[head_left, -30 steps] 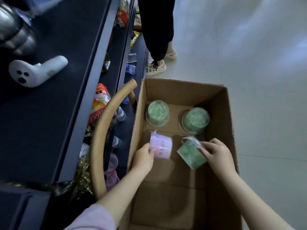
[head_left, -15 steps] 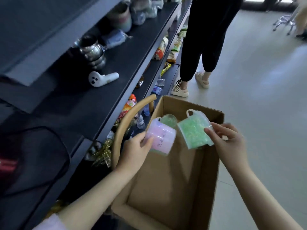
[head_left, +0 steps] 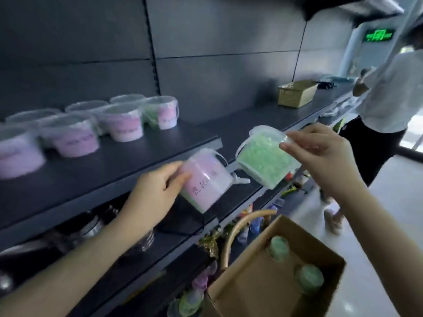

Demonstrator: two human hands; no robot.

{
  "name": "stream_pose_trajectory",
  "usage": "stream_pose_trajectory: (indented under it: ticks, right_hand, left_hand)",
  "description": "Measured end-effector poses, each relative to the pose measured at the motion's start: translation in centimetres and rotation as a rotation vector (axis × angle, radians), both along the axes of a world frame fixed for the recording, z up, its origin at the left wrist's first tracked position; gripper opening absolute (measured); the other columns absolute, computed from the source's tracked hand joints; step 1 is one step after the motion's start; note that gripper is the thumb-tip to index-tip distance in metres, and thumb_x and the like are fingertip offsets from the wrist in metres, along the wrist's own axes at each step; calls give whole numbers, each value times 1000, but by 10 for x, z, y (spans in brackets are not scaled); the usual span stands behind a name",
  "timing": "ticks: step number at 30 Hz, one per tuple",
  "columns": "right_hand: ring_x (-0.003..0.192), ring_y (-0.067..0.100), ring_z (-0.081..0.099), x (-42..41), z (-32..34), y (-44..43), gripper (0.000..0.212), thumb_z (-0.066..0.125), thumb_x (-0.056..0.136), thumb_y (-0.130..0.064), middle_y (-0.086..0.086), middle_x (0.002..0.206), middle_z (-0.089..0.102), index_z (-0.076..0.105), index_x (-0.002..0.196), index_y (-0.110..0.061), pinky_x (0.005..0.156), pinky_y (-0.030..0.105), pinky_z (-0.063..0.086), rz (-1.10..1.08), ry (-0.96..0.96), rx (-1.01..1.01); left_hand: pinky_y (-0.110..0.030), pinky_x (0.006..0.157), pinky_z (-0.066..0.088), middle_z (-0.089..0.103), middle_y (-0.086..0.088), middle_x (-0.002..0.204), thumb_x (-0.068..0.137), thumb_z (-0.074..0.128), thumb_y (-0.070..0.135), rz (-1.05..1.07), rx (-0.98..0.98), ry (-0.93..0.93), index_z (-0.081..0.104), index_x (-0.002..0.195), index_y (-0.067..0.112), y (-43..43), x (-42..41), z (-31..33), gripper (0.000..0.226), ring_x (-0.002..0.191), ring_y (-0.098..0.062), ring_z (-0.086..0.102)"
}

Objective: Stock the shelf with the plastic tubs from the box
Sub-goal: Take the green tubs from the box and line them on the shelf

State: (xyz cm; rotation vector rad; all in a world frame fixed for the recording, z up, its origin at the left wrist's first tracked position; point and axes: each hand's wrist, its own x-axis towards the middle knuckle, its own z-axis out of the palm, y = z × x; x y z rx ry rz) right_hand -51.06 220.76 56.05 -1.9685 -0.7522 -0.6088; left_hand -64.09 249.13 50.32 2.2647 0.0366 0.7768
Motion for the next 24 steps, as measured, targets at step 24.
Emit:
stream_pose_trajectory:
  ticks: [24]
  right_hand:
    - [86,19,61,-139,35,348,25,75,80,-28,2,91,67,77,101,-15,80,35,49,619,-311,-346]
  left_hand:
    - [-35,69,52,74,5,95,77,75,35,570,749,126,72,106,27,206,-231,79,31,83,-21,68]
